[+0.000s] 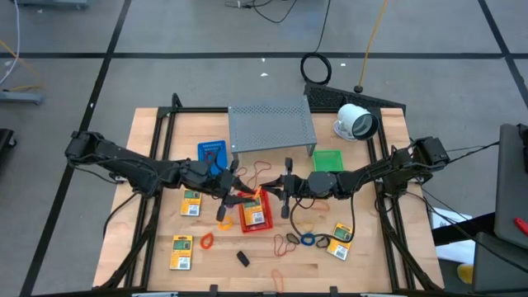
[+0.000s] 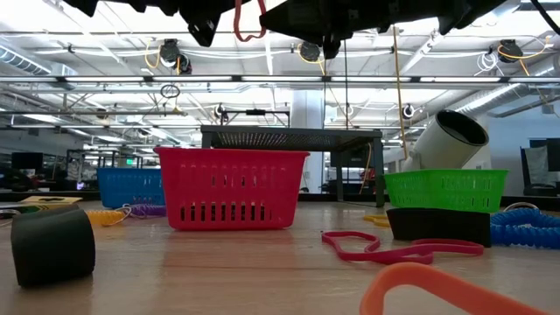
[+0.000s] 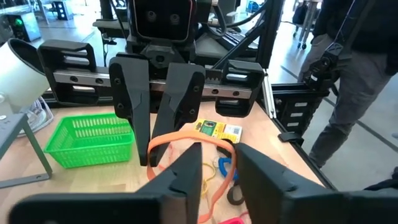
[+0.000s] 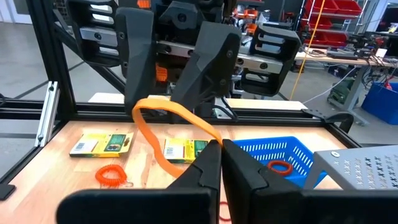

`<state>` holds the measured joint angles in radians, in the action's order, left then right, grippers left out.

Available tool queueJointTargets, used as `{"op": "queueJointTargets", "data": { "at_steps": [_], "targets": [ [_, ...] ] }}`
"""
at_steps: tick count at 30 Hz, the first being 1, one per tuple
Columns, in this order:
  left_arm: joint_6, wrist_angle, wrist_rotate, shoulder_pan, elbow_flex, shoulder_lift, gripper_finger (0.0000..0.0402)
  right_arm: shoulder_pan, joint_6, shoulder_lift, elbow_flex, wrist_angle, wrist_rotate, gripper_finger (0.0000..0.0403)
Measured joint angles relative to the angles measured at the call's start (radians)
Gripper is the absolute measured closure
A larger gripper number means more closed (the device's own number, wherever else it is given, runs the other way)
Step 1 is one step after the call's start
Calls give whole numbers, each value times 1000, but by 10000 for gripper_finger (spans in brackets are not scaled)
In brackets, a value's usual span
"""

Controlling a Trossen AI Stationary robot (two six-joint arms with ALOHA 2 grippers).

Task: Pick & Place Office Desk Supplies
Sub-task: Put the middle orange rubber band into the green bin

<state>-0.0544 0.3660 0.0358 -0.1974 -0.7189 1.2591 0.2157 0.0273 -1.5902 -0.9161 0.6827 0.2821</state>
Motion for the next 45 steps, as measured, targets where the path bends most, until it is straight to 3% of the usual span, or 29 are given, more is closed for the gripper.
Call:
{"op": "queueJointTargets", "data": {
  "at_steps": [13, 18, 23, 28, 31, 34, 45],
  "targets": [
    [-1, 1, -37, 1, 0, 0, 203, 0, 21, 0, 0, -32, 0, 403],
    [6, -19, 2, -7, 0, 0, 179, 2, 90, 23, 0, -81, 19, 403],
    [16, -36, 6, -11, 0, 0, 156, 22, 86, 132, 0, -266, 181, 403],
    [-6, -56, -18, -10, 0, 0, 147, 75, 31, 259, 0, -513, 418, 403],
    [-7, -59, -38, -10, 0, 0, 146, 106, -49, 319, 0, -692, 587, 403],
    [-8, -59, -41, -10, 0, 0, 146, 120, -181, 362, 0, -866, 673, 403],
    [7, -56, -97, 4, 0, 0, 146, 59, -715, 403, 0, -1372, 687, 403]
  ]
}}
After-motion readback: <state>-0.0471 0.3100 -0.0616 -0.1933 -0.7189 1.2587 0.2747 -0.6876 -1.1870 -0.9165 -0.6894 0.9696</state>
